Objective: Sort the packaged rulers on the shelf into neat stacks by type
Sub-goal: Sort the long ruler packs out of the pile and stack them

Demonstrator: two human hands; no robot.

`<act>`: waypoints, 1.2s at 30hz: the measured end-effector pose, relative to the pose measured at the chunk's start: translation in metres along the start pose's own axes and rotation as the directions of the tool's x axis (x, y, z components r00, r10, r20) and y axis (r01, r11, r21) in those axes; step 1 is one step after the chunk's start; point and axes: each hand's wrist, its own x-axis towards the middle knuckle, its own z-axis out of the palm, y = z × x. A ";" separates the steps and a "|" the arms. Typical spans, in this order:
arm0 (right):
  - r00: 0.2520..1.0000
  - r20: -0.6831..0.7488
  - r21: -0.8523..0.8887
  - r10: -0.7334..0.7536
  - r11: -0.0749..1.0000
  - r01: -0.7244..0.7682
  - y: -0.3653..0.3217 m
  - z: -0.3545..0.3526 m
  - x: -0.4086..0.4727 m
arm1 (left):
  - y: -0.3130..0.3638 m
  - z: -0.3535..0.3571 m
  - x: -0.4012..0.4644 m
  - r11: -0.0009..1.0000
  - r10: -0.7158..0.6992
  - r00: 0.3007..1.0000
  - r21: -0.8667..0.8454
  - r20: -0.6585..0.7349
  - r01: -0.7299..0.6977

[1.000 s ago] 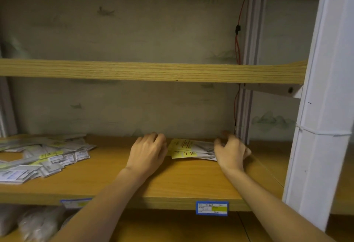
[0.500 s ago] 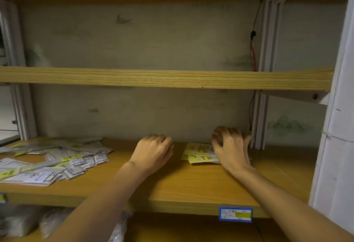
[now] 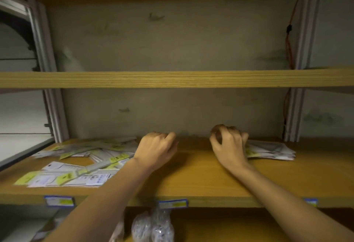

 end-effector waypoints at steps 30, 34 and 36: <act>0.983 0.142 0.200 -0.119 0.976 0.089 -0.177 0.072 -0.005 | -0.181 -0.039 -0.127 0.958 -0.281 0.946 0.103 0.160 0.267; 0.976 0.201 0.180 -0.084 0.982 0.048 -0.215 0.088 0.001 | -0.228 -0.032 -0.147 0.912 -0.410 0.874 0.108 0.262 0.396; 0.975 0.210 0.162 -0.076 0.986 0.042 -0.232 0.096 0.002 | -0.247 -0.028 -0.150 0.902 -0.428 0.850 0.094 0.307 0.420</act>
